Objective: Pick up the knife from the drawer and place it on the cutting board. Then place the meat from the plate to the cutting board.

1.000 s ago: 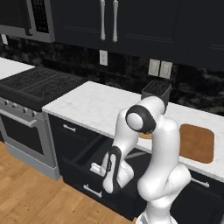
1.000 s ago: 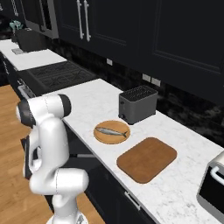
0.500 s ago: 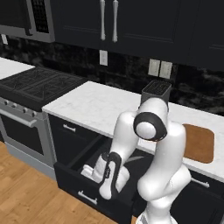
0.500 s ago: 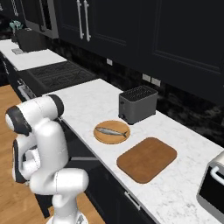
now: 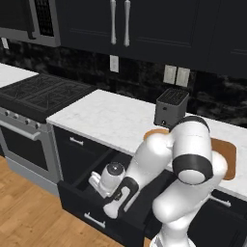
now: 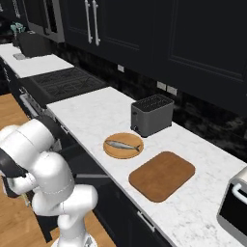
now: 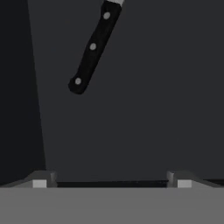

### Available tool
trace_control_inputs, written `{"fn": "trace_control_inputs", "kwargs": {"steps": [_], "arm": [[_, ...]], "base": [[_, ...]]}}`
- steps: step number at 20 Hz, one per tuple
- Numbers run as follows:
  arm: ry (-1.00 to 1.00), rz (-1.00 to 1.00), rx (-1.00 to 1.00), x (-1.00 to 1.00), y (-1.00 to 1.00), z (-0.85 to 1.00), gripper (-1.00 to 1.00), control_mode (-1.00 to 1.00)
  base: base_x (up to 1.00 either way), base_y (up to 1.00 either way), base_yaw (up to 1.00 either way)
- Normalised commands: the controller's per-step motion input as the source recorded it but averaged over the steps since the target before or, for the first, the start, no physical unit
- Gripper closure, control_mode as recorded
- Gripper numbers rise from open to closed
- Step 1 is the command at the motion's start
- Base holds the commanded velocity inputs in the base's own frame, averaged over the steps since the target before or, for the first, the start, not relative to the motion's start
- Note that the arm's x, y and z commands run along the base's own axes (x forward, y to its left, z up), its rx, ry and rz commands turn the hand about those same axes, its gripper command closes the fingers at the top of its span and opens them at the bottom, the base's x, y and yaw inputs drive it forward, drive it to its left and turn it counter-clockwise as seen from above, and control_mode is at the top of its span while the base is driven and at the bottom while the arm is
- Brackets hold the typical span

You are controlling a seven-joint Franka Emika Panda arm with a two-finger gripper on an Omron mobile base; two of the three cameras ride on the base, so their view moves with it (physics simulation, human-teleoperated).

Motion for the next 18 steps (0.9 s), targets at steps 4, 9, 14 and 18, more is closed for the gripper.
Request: {"fn": "trace_control_inputs", "kwargs": {"steps": [4, 9, 14, 18], "arm": [[0.00, -0.07, 0.00, 0.19, -0.35, 0.40, -1.00, -1.00], [0.03, 0.00, 0.00, 0.15, -0.57, 0.30, -1.00, -1.00], [0.02, 0.00, 0.01, 0.03, -0.13, 0.01, -1.00, -1.00], [0.00, 0.00, 0.00, 0.16, -0.01, 0.00, -1.00, -1.00]], "base": [[0.00, 0.00, 0.00], [0.00, 0.00, 0.00], [0.00, 0.00, 0.00], [0.00, 0.00, 0.00]]}}
